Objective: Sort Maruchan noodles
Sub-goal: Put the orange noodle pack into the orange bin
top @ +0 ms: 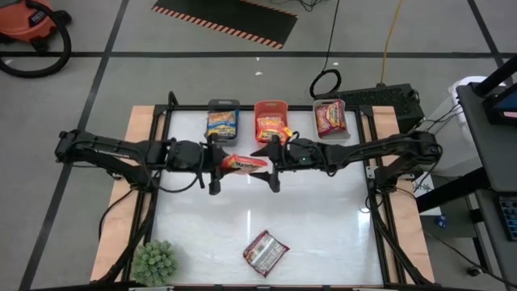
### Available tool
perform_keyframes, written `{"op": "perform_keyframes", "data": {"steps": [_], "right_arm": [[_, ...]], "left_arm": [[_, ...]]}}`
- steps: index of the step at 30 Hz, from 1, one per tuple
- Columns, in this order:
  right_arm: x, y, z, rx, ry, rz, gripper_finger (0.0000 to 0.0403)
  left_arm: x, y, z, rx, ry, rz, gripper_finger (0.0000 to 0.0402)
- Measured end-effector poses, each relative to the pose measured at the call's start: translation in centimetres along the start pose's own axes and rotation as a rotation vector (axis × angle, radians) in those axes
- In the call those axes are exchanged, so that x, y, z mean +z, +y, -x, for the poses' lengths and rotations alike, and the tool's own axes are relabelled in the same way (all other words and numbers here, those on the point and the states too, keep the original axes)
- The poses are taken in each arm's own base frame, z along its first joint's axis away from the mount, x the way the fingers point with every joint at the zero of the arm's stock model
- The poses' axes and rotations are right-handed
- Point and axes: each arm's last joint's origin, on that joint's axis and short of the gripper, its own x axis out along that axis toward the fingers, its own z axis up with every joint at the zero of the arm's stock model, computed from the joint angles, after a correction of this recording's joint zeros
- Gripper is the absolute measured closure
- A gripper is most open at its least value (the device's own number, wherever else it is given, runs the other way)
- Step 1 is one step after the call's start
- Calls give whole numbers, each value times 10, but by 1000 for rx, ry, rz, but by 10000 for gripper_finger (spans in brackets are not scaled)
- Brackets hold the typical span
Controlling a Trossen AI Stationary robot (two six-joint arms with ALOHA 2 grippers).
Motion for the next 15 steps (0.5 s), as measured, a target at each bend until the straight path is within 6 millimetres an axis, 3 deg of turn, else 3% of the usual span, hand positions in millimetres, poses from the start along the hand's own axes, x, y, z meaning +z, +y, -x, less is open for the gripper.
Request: {"op": "perform_keyframes", "data": {"steps": [7, 15], "right_arm": [[-1, 6, -2, 20, -11, 3, 130], [1, 23, -2, 74, -42, 80, 225]], "left_arm": [[2, -8, 2, -26, -20, 26, 273], [2, -21, 5, -73, -26, 96, 273]]}}
